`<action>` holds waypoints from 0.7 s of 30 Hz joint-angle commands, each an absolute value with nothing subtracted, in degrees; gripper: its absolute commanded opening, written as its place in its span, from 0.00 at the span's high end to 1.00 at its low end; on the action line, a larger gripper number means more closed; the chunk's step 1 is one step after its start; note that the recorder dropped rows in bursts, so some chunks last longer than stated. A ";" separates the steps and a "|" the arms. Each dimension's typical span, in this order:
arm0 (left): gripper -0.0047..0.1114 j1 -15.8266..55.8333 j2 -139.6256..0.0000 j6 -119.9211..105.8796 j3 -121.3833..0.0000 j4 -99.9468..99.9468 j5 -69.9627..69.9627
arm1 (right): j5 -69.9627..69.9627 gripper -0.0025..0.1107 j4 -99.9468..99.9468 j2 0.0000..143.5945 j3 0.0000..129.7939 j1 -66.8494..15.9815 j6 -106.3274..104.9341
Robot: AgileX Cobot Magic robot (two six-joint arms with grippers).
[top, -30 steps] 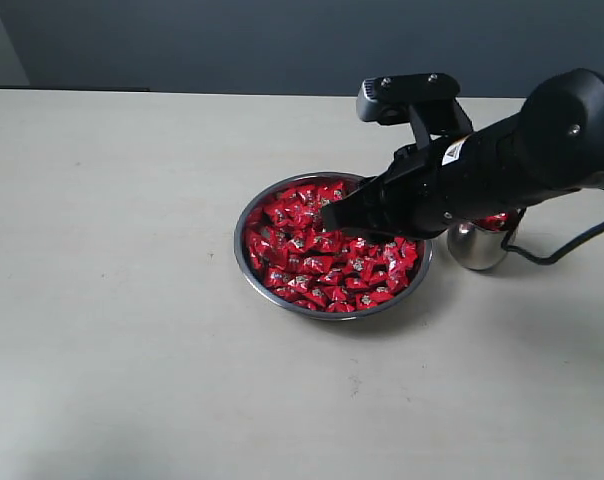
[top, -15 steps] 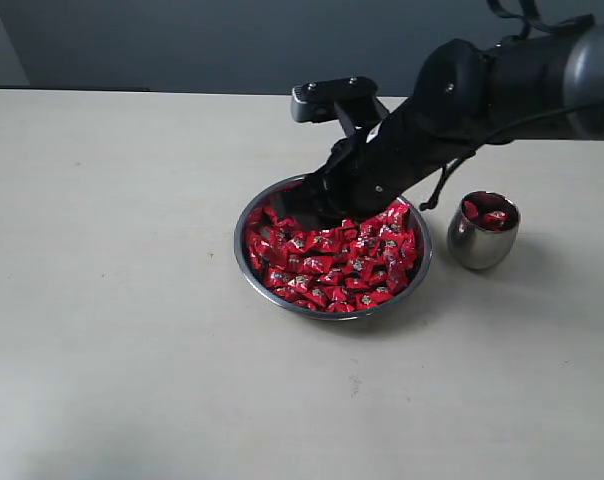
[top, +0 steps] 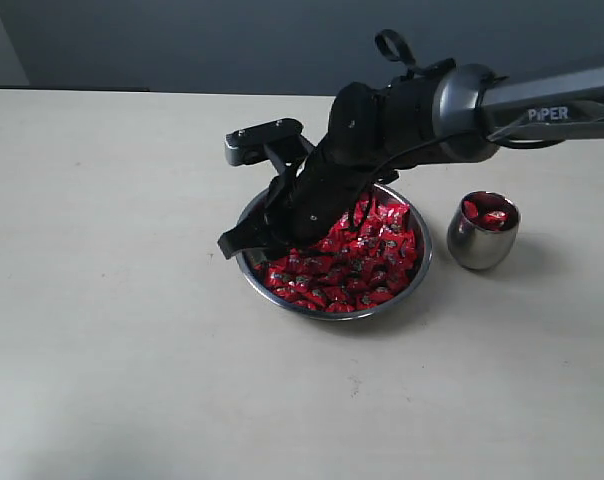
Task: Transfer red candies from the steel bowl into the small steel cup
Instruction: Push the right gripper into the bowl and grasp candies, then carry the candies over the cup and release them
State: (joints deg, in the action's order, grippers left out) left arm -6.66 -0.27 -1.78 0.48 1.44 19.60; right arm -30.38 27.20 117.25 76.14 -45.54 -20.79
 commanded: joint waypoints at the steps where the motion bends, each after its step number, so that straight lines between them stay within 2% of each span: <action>1: 0.96 -6.20 0.00 -1.68 0.00 1.55 19.30 | -28.95 0.70 25.99 119.24 77.67 -45.69 -21.31; 4: 0.96 -6.20 0.00 -1.68 0.00 1.55 19.30 | -28.95 0.97 24.42 119.26 77.92 -45.69 -20.80; 15: 0.96 -6.20 0.00 -1.68 0.00 1.55 19.30 | -38.80 0.98 15.98 106.83 77.54 -41.05 -13.18; 21: 0.96 -6.20 0.00 -1.68 0.00 1.55 19.30 | -37.06 0.98 13.98 93.83 66.81 -32.54 -11.85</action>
State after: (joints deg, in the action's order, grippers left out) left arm -6.66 -0.27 -1.78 0.48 1.44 19.60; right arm -37.71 15.38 99.51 71.92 -36.69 -12.37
